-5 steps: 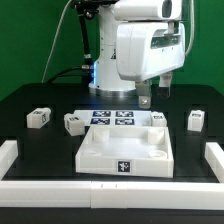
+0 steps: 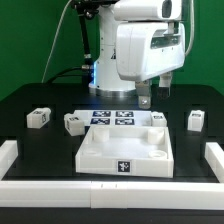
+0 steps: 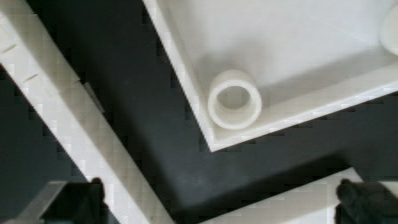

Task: Assemble one leg

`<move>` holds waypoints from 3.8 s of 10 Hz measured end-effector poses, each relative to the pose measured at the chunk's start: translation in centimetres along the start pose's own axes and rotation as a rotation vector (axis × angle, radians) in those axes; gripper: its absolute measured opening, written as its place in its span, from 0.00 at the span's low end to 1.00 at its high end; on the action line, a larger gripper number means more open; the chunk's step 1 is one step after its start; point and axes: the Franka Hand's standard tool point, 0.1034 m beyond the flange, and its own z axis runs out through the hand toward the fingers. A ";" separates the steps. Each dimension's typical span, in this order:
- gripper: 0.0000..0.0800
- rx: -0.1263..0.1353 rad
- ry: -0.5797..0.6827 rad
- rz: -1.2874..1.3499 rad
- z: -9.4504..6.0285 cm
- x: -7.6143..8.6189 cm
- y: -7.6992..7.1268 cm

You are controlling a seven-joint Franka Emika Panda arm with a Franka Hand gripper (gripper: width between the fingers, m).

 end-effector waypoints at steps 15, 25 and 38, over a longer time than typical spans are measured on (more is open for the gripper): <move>0.81 0.018 -0.010 -0.293 2.8 -1.2 -3.3; 0.81 0.068 -0.013 -0.359 7.0 -5.9 -10.4; 0.10 0.128 -0.025 -0.343 10.3 -8.3 -12.7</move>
Offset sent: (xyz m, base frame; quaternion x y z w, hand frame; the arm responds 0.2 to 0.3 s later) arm 0.0000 0.0000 0.0000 0.0000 0.0000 0.0000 1.0000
